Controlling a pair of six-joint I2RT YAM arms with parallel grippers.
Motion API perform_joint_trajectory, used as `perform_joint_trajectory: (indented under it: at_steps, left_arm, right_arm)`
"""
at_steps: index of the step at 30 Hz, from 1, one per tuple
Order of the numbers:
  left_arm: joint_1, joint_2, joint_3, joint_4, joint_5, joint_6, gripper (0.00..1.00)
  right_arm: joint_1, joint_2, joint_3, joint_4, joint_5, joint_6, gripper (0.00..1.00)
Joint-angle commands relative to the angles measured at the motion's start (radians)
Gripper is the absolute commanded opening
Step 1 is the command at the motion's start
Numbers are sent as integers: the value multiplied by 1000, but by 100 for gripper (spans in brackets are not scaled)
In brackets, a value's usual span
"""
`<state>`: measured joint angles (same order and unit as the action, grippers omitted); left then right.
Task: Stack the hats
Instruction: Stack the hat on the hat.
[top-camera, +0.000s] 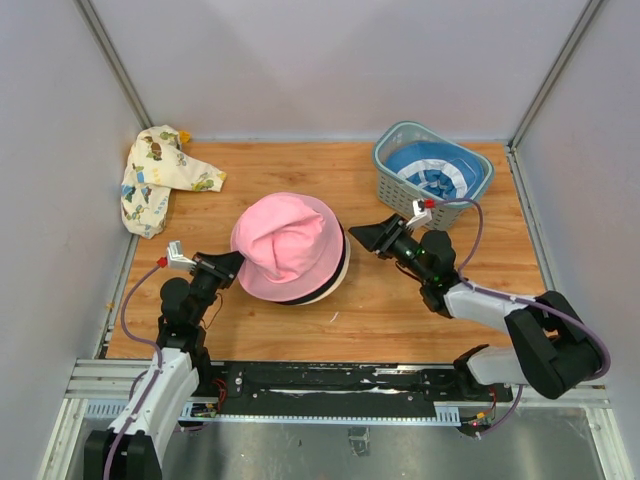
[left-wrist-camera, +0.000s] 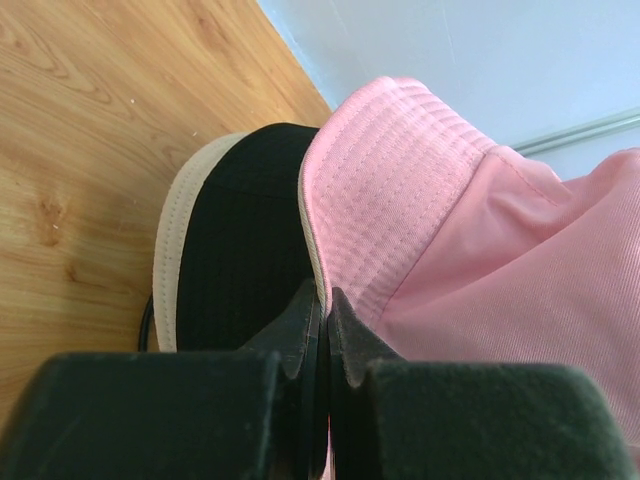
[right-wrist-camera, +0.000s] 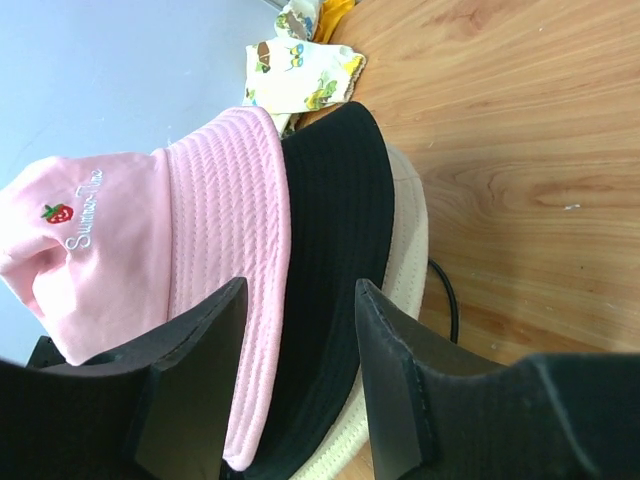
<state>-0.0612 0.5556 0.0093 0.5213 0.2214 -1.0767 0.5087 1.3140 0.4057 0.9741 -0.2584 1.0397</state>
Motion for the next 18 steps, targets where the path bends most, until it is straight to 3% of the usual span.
perform_joint_trajectory:
  at_steps: [1,18]
  left_arm:
    - [1,-19,-52,-6,18,27,5]
    - [-21,-8,2,-1,57,45,4]
  right_arm:
    - [-22,22,63,-32,-22,-26,49]
    - [-31,320,136,373,-174,186,53]
